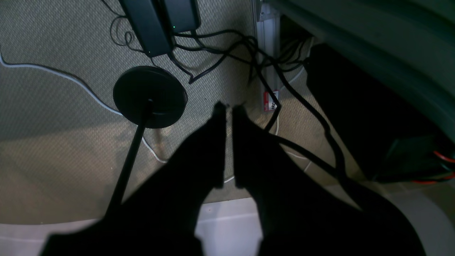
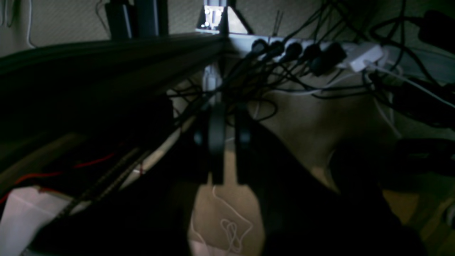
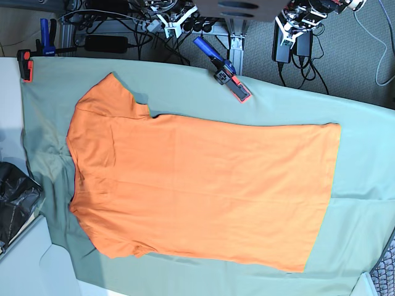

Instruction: Fold the T-shirt properly

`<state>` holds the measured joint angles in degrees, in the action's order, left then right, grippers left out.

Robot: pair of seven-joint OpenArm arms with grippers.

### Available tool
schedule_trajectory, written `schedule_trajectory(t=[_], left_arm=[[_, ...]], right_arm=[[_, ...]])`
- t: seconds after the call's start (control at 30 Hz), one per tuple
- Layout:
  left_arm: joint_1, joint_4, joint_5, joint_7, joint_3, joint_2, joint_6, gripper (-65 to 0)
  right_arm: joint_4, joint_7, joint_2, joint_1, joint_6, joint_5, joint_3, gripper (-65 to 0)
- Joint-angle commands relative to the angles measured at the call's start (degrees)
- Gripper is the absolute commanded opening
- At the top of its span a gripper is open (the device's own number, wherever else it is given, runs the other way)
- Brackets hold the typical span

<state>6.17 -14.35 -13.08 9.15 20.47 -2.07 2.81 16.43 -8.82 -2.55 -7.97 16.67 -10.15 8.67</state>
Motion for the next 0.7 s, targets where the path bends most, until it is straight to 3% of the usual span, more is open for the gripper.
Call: schedule_trajectory(t=[0.0,0.67], left_arm=[[0.20,-0.33,0.02,-0.81,0.09,0.00,-0.63,-62.0],[0.22,-0.33,0.00,-1.86,0.09,0.00,-0.63,-62.0]], right_arm=[[0.55,-0.87,-0.33,-0.31,-4.85,0.09,0.20,-60.6],[1.25,-0.90,-0.48,-0.31,-4.85,0.09,0.20,-60.5]])
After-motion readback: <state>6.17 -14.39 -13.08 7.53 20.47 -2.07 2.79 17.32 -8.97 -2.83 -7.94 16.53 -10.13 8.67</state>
